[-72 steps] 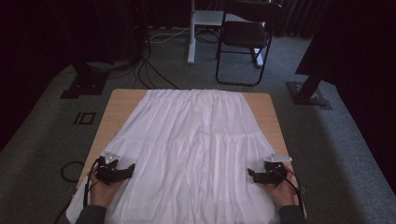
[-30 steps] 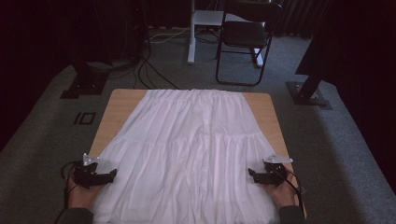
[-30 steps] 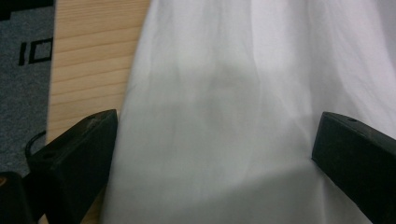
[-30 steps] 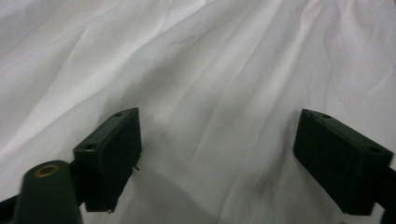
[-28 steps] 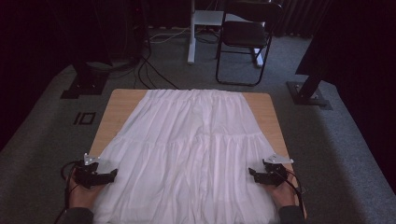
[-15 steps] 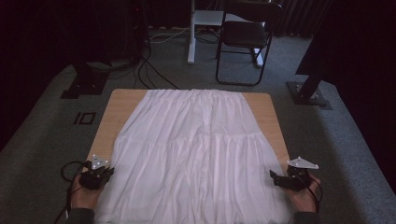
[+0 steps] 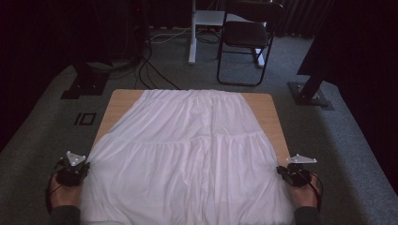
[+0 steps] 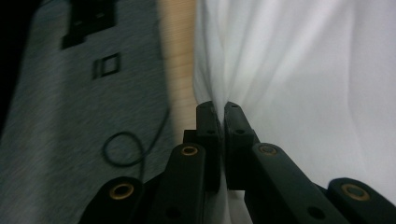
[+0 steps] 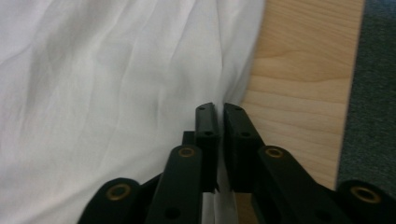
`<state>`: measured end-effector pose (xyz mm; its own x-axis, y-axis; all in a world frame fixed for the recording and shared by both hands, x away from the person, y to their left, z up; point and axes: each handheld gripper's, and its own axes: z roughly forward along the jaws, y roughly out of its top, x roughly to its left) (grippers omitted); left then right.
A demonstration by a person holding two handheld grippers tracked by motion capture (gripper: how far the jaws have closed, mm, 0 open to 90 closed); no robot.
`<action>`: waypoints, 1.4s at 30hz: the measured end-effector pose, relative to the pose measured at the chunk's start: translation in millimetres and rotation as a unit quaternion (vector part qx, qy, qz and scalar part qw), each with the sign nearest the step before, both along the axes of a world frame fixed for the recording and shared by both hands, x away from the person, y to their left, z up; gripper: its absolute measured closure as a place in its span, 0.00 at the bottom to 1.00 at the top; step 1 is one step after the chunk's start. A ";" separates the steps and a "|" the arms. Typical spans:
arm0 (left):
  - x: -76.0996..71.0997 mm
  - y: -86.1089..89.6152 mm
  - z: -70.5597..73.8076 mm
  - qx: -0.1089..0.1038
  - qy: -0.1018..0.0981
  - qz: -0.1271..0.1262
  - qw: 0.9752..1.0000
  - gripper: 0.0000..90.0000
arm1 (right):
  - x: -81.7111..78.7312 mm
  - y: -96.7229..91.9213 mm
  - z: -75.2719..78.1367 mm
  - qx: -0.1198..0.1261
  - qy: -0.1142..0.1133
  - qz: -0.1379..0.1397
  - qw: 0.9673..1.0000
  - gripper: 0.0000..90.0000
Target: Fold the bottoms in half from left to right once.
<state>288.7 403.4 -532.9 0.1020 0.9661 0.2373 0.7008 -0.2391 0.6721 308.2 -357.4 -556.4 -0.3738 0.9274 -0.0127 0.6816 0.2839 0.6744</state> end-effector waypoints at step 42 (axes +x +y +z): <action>6.4 -168.6 138.5 -0.124 -0.144 -0.326 0.926 0.97 | -2.9 -10.9 -7.5 0.029 -0.027 -0.036 0.999 0.59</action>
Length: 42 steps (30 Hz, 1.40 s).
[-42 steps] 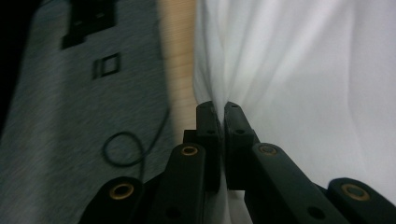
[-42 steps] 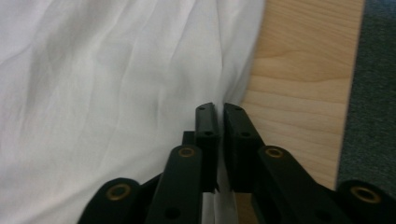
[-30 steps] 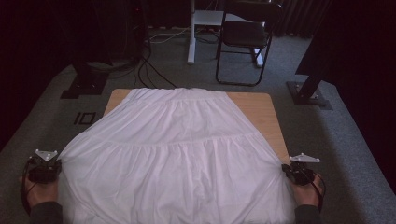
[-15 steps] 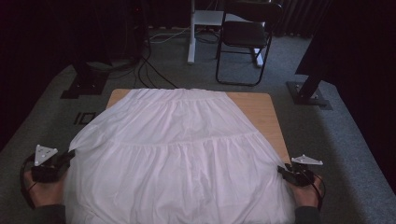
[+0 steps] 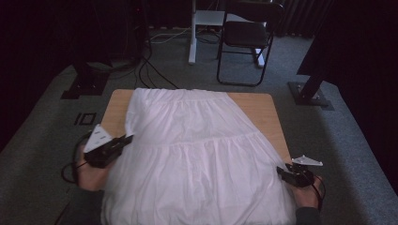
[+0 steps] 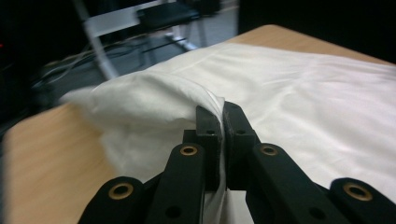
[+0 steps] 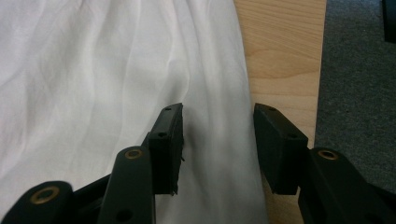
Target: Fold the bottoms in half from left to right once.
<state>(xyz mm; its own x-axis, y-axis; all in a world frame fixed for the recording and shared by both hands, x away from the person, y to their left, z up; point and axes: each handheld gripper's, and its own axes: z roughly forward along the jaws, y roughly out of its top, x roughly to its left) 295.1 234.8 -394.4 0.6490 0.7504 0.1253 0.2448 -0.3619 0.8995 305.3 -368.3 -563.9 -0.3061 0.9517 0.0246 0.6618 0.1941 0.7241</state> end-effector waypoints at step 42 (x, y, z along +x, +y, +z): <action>27.1 -115.2 -47.3 0.029 0.052 -0.093 0.994 0.53 | 8.4 120.4 79.1 0.008 -0.070 0.147 0.987 0.56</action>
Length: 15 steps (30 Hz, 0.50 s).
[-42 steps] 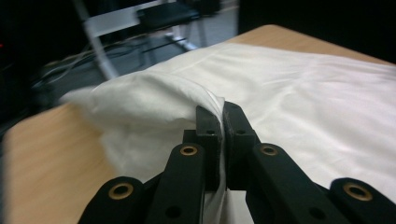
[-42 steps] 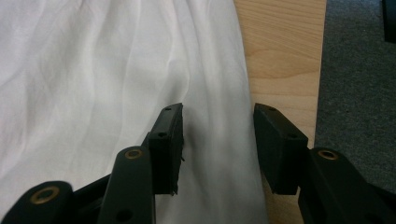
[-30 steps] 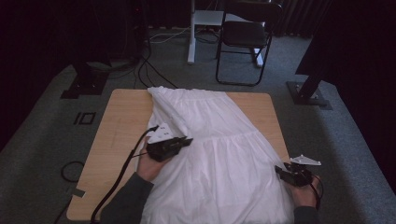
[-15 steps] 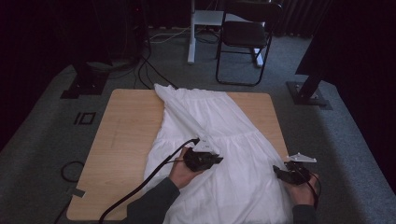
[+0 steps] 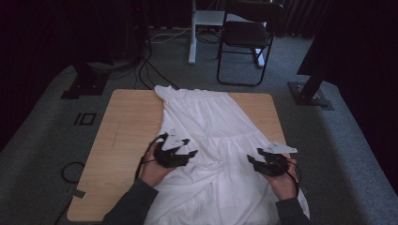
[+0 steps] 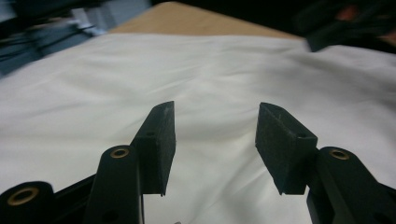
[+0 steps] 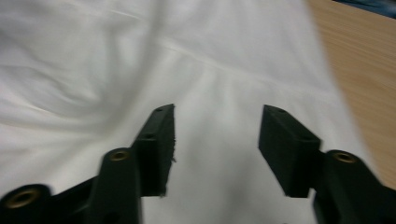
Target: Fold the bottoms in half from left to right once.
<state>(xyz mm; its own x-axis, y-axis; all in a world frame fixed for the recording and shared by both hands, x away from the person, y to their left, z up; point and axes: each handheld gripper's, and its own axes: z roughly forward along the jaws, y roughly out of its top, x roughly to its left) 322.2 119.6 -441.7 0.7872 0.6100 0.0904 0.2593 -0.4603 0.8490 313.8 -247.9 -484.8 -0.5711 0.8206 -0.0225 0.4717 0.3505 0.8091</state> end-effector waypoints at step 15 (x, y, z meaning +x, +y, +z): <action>-7.8 93.2 -27.7 0.015 0.018 0.127 0.992 0.49 | 38.2 97.3 -37.4 -0.053 0.094 0.078 0.991 0.66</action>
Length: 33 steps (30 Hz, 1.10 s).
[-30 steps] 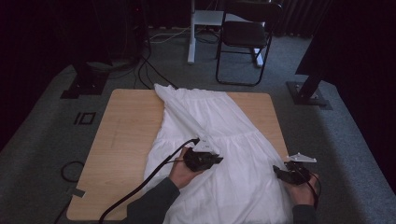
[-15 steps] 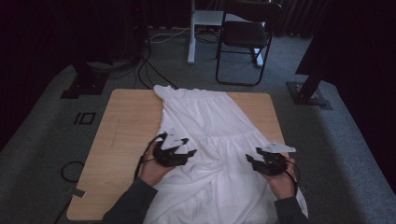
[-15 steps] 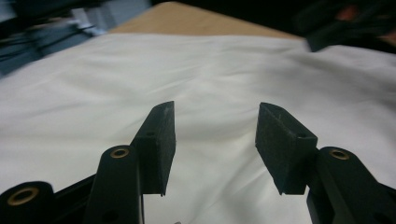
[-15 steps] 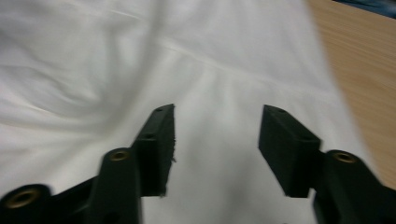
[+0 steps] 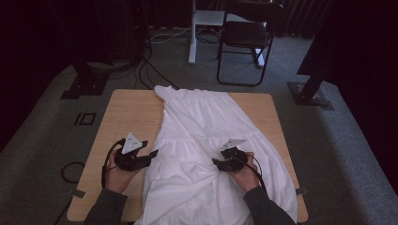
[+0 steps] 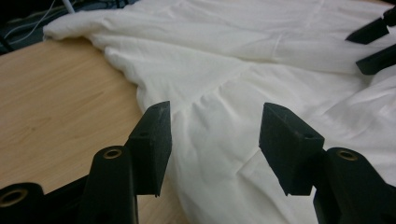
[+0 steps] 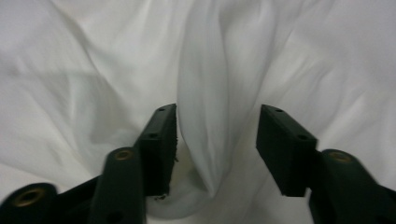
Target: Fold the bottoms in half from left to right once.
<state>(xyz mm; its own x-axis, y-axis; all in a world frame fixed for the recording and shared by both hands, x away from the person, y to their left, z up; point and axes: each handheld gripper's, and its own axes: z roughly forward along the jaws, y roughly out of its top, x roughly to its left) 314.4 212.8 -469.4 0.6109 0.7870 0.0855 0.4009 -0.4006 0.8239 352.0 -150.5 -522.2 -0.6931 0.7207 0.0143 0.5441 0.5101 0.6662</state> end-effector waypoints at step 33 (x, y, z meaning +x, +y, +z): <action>17.3 -117.2 -83.3 0.056 0.088 -0.081 0.991 0.57 | 11.2 -201.4 -27.5 0.011 0.002 -0.220 0.975 0.93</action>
<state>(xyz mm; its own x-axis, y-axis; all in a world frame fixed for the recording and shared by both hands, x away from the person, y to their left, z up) 331.7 95.6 -552.7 0.7422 0.6686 0.0462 0.4578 -0.5562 0.6936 363.2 -351.9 -549.7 -0.3172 0.9477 0.0351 0.7103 0.2129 0.6709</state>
